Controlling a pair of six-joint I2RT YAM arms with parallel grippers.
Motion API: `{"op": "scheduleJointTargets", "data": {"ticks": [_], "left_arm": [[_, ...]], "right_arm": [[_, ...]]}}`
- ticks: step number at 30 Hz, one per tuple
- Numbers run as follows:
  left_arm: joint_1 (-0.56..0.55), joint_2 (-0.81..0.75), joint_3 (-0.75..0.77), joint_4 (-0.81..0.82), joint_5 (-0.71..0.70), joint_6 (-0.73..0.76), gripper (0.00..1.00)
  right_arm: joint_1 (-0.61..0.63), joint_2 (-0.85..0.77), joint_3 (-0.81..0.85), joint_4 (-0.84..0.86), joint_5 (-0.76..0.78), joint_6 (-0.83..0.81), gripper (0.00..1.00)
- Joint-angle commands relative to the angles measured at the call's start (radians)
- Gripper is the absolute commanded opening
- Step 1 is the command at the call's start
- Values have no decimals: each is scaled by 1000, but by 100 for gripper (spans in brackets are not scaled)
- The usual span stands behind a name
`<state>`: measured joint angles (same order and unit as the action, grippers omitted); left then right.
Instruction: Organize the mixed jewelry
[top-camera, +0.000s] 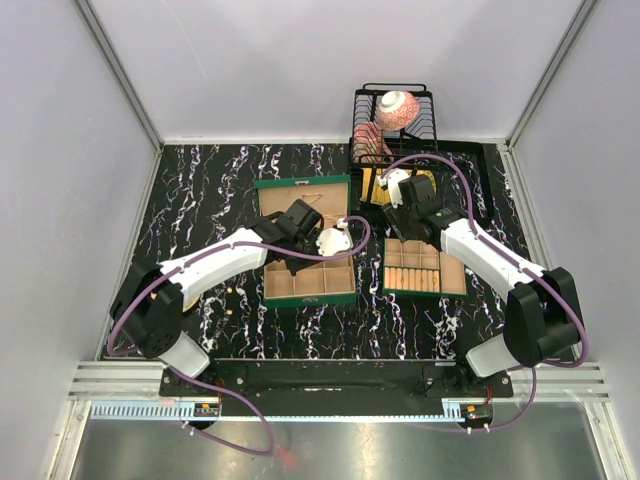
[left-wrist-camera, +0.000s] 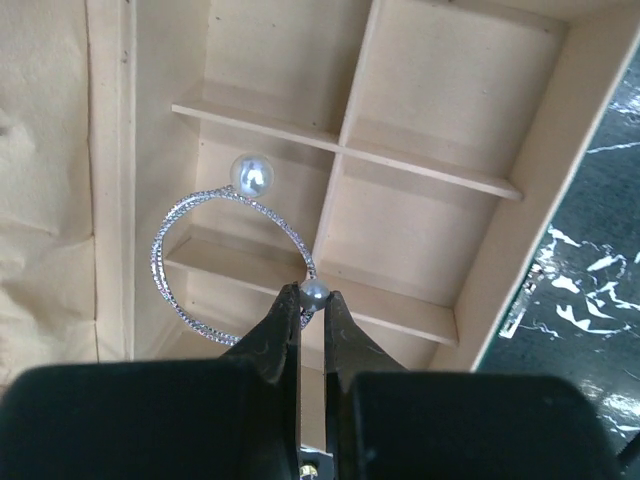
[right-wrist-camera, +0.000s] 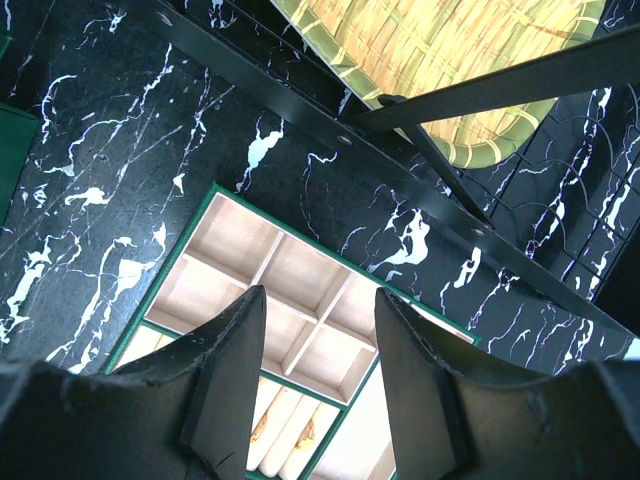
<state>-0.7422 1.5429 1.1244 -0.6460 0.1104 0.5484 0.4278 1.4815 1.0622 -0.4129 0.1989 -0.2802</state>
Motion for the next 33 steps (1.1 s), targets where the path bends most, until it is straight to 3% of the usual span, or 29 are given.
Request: {"op": "scheduleJointTargets", "data": {"ticks": [1, 33], "left_arm": [[-13, 37, 64, 68, -48, 7, 0], [-10, 120, -54, 190, -104, 30, 0]], "right_arm": [[-12, -32, 30, 33, 4, 9, 54], [-23, -30, 10, 34, -24, 7, 54]]}}
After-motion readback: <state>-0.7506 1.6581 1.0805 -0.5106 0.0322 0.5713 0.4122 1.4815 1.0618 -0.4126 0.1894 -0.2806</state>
